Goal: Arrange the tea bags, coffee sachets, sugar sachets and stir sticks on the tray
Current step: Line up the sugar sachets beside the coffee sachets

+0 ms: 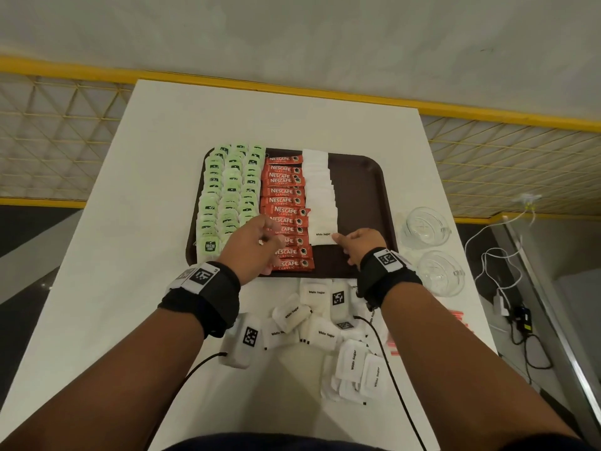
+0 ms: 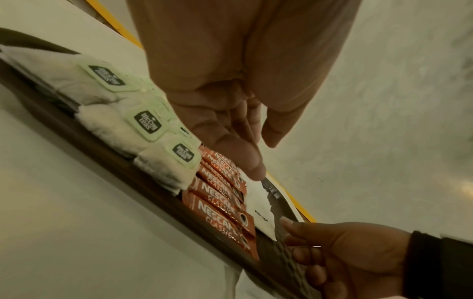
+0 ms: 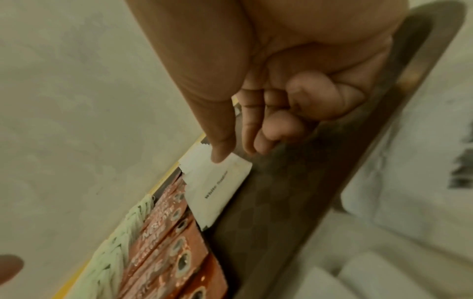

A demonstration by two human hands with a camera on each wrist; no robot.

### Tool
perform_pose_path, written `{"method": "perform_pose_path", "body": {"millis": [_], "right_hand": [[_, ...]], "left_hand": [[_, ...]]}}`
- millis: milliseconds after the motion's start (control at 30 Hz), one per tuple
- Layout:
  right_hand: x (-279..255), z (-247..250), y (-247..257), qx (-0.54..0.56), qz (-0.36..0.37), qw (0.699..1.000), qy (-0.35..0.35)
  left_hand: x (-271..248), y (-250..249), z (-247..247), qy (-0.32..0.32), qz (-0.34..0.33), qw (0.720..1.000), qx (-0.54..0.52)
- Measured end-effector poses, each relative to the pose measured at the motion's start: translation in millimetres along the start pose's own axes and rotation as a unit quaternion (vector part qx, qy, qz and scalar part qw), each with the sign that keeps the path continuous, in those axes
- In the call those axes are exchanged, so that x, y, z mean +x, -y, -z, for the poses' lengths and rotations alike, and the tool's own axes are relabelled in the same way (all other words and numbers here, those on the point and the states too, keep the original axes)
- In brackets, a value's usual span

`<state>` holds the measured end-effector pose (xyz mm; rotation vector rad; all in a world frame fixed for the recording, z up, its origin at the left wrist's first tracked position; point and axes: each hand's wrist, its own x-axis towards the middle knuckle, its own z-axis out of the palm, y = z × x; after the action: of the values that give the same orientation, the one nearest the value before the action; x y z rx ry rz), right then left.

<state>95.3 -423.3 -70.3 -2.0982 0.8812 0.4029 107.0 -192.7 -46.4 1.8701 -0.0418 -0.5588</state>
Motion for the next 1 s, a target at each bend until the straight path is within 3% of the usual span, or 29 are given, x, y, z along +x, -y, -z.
{"method": "perform_pose_path", "body": {"millis": [333, 500, 700, 1000], "right_hand": [[-106, 28, -54, -0.045, 0.09, 0.994, 0.032], [-147, 31, -93, -0.156, 0.11, 0.981, 0.016], [-168, 28, -128, -0.257, 0.118, 0.959, 0.024], [-166, 25, -145, -0.323, 0.118, 0.936, 0.08]], "left_hand": [[-36, 0, 0, 0.096, -0.036, 0.988, 0.12], [-57, -7, -16, 0.154, -0.061, 0.97, 0.177], [-72, -6, -35, 0.188, -0.08, 0.953, 0.222], [-84, 1, -54, 0.178, -0.075, 0.939, 0.285]]}}
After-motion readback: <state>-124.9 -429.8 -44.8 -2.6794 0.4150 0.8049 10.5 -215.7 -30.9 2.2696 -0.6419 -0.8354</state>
